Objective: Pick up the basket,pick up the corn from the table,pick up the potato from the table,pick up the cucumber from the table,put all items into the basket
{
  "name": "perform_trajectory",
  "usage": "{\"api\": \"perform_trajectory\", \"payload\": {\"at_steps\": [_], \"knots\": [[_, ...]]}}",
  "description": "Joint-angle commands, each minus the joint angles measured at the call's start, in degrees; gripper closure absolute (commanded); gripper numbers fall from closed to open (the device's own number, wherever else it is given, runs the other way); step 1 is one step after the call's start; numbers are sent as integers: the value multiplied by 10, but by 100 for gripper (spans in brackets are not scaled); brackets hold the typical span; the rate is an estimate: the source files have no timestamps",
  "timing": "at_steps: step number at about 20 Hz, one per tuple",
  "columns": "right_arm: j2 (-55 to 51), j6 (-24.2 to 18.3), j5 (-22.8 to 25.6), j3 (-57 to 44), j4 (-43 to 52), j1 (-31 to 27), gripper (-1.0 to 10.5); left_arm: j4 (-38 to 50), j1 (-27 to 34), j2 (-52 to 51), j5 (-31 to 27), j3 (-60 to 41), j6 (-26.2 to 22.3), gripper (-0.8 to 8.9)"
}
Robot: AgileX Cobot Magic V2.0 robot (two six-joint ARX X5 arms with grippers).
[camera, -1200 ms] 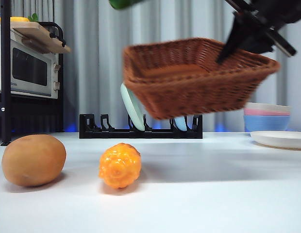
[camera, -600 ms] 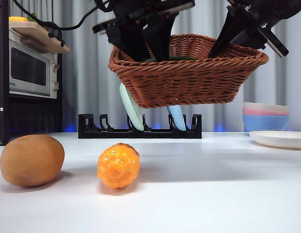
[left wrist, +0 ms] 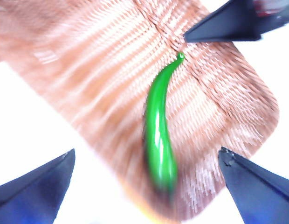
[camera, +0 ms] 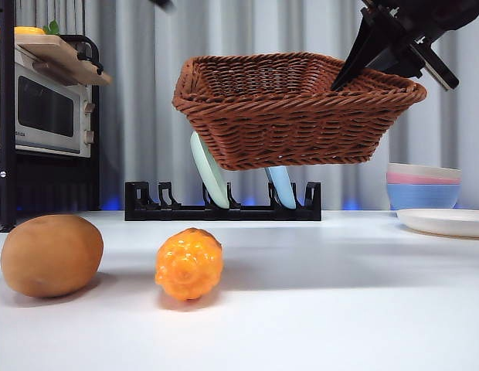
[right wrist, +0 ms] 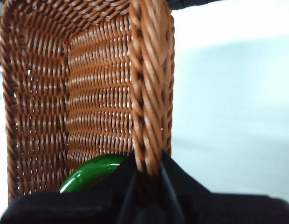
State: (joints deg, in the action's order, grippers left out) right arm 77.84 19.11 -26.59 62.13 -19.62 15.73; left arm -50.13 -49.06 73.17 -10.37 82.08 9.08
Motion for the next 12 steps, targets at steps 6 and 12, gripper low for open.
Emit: {"api": "perform_trajectory", "payload": {"at_steps": [6, 12], "knots": [[-3, -6, -5, 2, 13, -16, 963, -194, 7, -109, -53, -39, 87, 252], [-3, -8, -5, 2, 12, -38, 963, -73, 28, -115, -11, -237, 146, 247]]}}
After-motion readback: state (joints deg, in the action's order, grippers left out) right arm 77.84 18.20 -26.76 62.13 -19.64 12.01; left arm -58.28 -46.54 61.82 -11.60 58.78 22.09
